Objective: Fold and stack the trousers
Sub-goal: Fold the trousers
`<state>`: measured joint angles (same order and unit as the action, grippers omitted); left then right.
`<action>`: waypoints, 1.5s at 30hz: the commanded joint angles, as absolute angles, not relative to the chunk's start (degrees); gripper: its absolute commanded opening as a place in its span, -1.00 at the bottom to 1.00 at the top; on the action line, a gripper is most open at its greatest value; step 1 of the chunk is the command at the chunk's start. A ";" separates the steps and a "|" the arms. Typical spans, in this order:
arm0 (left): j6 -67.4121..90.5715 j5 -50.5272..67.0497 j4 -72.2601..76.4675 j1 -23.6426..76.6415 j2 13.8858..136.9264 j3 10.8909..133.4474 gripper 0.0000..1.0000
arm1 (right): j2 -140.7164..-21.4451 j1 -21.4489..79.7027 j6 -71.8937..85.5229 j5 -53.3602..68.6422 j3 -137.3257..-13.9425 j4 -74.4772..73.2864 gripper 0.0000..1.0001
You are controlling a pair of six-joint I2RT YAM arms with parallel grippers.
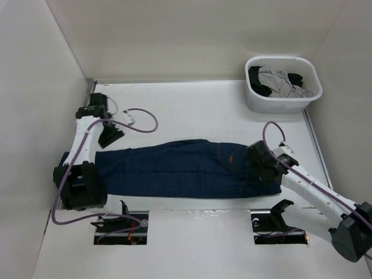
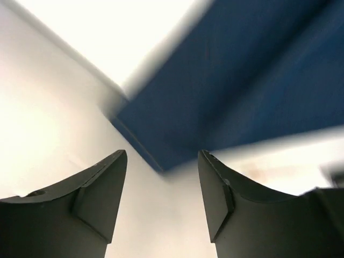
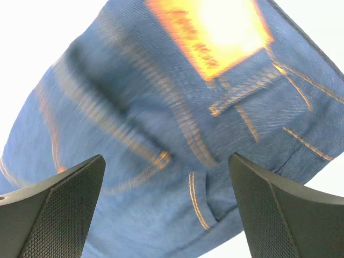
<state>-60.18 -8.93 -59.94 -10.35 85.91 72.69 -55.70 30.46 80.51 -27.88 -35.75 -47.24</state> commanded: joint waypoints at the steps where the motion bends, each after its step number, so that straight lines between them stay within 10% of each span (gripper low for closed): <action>1: -64.32 7.00 -57.23 1.67 81.57 71.99 0.09 | -58.70 38.16 64.80 -35.93 -43.58 -47.55 1.00; 6: -64.43 18.18 -58.00 24.52 84.72 69.35 0.11 | -59.34 49.34 57.47 -38.51 -46.15 -48.42 1.00; 15: -56.52 18.38 -45.02 45.30 95.52 59.68 0.17 | -43.68 40.74 71.81 -34.73 -35.60 -51.68 1.00; 36: -57.38 12.13 -28.04 31.60 119.35 82.43 0.15 | -77.93 17.54 64.18 -22.94 -44.19 -26.11 1.00; 39: -62.12 12.13 -28.12 29.84 121.72 86.38 0.17 | -83.40 14.73 61.09 -23.11 -48.33 -25.67 0.72; 45: -64.95 13.62 -33.03 26.94 124.20 94.13 0.16 | -85.96 10.77 55.82 -24.70 -52.29 -26.19 1.00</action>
<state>-60.16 14.87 -30.83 28.25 122.69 92.60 -85.73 12.43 60.88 -22.70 -49.52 -27.57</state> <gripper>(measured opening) 0.578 0.996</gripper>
